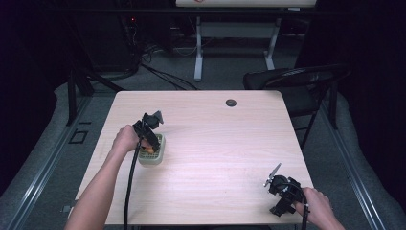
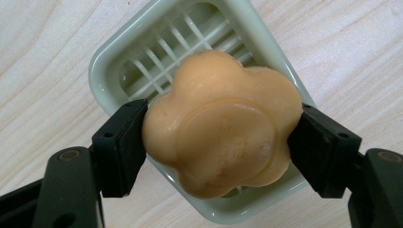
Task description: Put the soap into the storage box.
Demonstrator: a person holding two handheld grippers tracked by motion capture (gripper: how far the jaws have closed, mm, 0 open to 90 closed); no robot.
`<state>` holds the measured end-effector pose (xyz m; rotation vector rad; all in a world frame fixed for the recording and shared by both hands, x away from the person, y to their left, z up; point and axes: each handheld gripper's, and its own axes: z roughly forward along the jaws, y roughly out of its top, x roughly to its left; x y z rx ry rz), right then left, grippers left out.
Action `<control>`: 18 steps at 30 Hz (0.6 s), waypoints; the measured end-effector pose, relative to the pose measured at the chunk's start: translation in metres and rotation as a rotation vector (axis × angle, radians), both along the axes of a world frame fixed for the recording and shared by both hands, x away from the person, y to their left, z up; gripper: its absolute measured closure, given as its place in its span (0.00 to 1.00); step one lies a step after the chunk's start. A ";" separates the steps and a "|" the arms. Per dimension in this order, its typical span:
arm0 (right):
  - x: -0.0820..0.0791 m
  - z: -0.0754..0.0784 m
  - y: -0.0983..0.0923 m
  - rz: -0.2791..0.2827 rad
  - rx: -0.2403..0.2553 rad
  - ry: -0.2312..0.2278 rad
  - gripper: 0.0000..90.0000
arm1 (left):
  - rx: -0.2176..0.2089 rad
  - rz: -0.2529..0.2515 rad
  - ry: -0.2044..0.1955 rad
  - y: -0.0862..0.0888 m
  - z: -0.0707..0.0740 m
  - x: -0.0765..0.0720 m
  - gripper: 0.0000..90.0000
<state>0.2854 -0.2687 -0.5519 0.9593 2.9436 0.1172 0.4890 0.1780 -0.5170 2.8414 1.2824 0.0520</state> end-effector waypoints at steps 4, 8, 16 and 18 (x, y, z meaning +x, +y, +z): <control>0.000 0.001 0.000 0.000 -0.001 0.004 0.18 | -0.001 -0.002 0.002 -0.001 -0.001 0.000 0.30; 0.000 0.000 0.000 0.000 0.000 0.003 0.18 | -0.008 0.005 0.005 -0.001 -0.002 0.001 0.30; 0.000 0.000 0.000 0.002 0.002 0.003 0.18 | 0.006 0.006 -0.024 0.000 0.004 -0.002 0.26; 0.000 0.000 0.000 0.002 0.002 0.001 0.18 | 0.006 0.008 -0.029 0.001 0.008 -0.003 0.23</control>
